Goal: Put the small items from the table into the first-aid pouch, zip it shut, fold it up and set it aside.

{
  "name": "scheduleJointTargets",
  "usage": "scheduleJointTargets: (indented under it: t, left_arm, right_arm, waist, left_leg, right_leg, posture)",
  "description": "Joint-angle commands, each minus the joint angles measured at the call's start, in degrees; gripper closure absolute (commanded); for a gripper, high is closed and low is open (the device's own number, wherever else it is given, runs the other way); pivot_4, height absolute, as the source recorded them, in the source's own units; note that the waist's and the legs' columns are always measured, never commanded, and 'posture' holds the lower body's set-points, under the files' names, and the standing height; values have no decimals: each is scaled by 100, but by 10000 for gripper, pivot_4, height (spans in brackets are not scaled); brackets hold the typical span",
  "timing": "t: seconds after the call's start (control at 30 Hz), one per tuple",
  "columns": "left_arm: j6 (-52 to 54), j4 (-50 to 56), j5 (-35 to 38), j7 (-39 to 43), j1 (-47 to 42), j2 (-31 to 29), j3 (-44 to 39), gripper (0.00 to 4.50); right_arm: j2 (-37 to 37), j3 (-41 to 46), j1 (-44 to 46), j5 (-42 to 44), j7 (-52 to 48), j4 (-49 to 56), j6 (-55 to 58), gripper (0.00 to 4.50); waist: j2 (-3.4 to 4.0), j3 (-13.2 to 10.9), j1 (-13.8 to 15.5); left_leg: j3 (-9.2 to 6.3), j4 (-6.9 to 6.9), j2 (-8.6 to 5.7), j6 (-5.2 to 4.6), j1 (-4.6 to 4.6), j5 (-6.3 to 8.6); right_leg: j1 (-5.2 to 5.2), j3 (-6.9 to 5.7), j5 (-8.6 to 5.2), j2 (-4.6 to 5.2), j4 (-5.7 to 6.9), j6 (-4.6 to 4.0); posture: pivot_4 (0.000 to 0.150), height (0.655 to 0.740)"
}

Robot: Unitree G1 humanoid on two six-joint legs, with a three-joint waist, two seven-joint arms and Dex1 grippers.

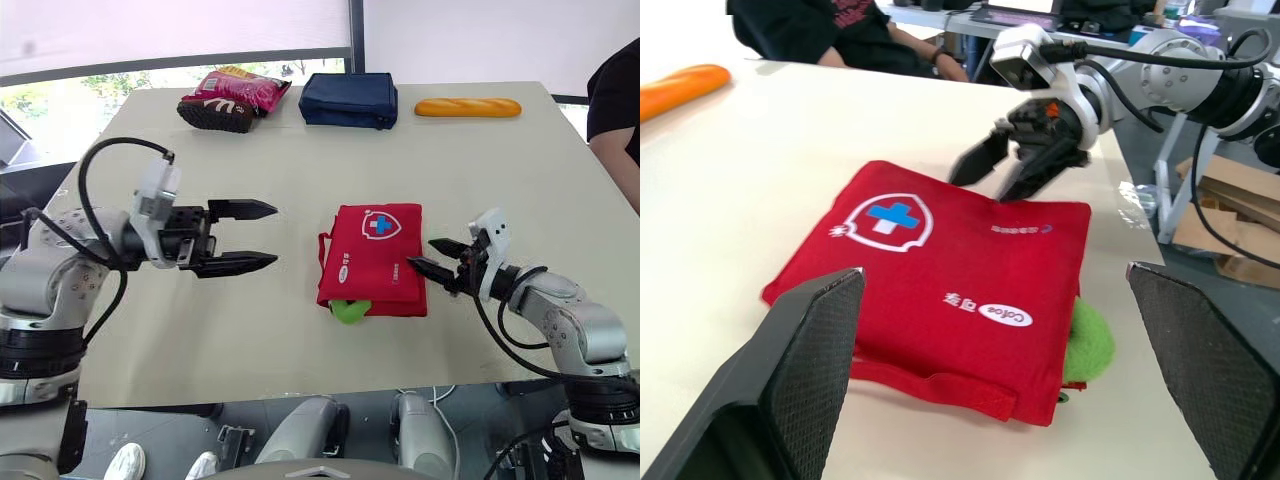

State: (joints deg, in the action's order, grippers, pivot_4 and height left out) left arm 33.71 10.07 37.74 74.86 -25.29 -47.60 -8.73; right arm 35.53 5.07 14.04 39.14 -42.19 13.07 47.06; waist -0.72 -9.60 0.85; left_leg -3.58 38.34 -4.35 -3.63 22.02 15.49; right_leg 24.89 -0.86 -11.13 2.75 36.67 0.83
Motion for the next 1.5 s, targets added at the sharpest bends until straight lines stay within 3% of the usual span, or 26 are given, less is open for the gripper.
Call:
scheduleJointTargets:
  t: [0.03, 0.2, 0.27, 0.33, 0.47, 0.57, 0.77, 0.93, 1.1, 1.27, 1.3, 1.37, 1.5]
  left_arm:
    - [-113, 155, 100, -65, -39, -89, -203, 0]
    - [-49, 303, 205, -180, -90, -108, -212, 0]
    - [-43, 336, 225, -228, -119, -121, -210, 0]
    - [-52, 342, 226, -254, -137, -126, -205, 0]
    - [-39, 376, 267, -310, -178, -154, -201, 0]
    - [-34, 381, 291, -335, -231, -173, -191, 0]
    - [-117, 387, 291, -426, -534, -98, -138, 0]
    - [-32, 396, 422, -728, -935, 121, -116, 0]
    - [15, 551, 451, -1053, -1224, 421, 34, 0]
    - [73, 588, 496, -1207, -1464, 572, 110, 0]
    - [66, 584, 491, -1210, -1476, 572, 125, 0]
    - [60, 583, 479, -1215, -1477, 563, 138, 0]
    - [120, 725, 478, -1377, -1158, 502, 16, 0]
  right_arm:
    - [-62, -136, 104, 102, 138, 35, 469, 870]
    - [-384, -275, 198, 304, 222, -218, 1065, 870]
    - [-567, -202, 254, 481, 308, -250, 1290, 6253]
    - [-665, -116, 296, 591, 347, -267, 1422, 12091]
    - [-726, 3, 339, 737, 382, -230, 1572, 32915]
    - [-890, 279, 416, 905, 610, -289, 1638, 44760]
    - [-1415, 1610, 1242, 1102, 1766, -1229, 1082, 44760]
    - [-1796, 2638, 2126, 837, 3129, -2355, -25, 44760]
    - [-1982, 2977, 2840, 226, 4002, -3579, -1480, 44760]
    - [-1982, 3199, 3464, 45, 4222, -4937, -2379, 44760]
    - [-1953, 3155, 3520, -53, 4259, -5136, -2503, 38533]
    - [-1954, 3158, 3550, -117, 4240, -5288, -2773, 33694]
    - [-2017, 2963, 2938, -65, 4294, -4171, -2395, 14209]
  waist:
    - [0, 0, -3]
    - [0, 0, -9]
    - [0, 0, -14]
    - [0, 0, -20]
    - [0, 0, -19]
    - [0, 0, -17]
    - [6, -7, 0]
    - [7, -9, -16]
    - [9, -10, -49]
    - [13, -12, -197]
    - [13, -12, -203]
    - [13, -12, -200]
    - [16, -11, -179]
  left_leg:
    - [0, 0, 0, 0, 0, 0]
    - [0, -1, 1, 1, 0, 0]
    - [1, -1, 1, 2, 0, -1]
    - [0, -1, 1, 3, -1, -2]
    - [1, -2, 1, 3, -1, -2]
    - [1, -2, 1, 4, -1, -2]
    - [2, -1, -2, 6, 4, -4]
    - [1, -1, -10, 8, 19, -5]
    - [14, -3, -11, 10, 40, -7]
    - [24, -1, -10, 12, 59, -9]
    - [26, -1, -9, 11, 58, -9]
    - [26, -1, -7, 11, 58, -9]
    - [24, 0, -6, 11, 59, -9]
  right_leg:
    - [0, 0, 0, 0, -1, 0]
    - [0, -1, 0, 0, -1, 0]
    - [1, 0, 0, -1, -1, 1]
    - [1, 0, 0, -2, 0, 1]
    - [1, 0, 1, -2, 0, 1]
    - [1, 0, 1, -2, 0, 1]
    - [7, 1, 2, -2, 2, 1]
    - [23, 1, 4, 2, 7, 0]
    - [53, 11, 5, 1, 19, -1]
    - [75, 19, 8, 0, 27, -4]
    - [76, 22, 8, -1, 28, -4]
    - [76, 21, 8, -4, 29, -5]
    - [75, 21, 8, -4, 30, -5]
  posture:
    - [1500, 7390]
    - [1500, 7390]
    - [1500, 7390]
    - [1500, 7390]
    - [1500, 7390]
    - [1500, 7390]
    - [1500, 7390]
    - [1500, 7390]
    - [1500, 7390]
    - [1500, 7390]
    - [1500, 7390]
    - [1500, 7390]
    - [1500, 7390]
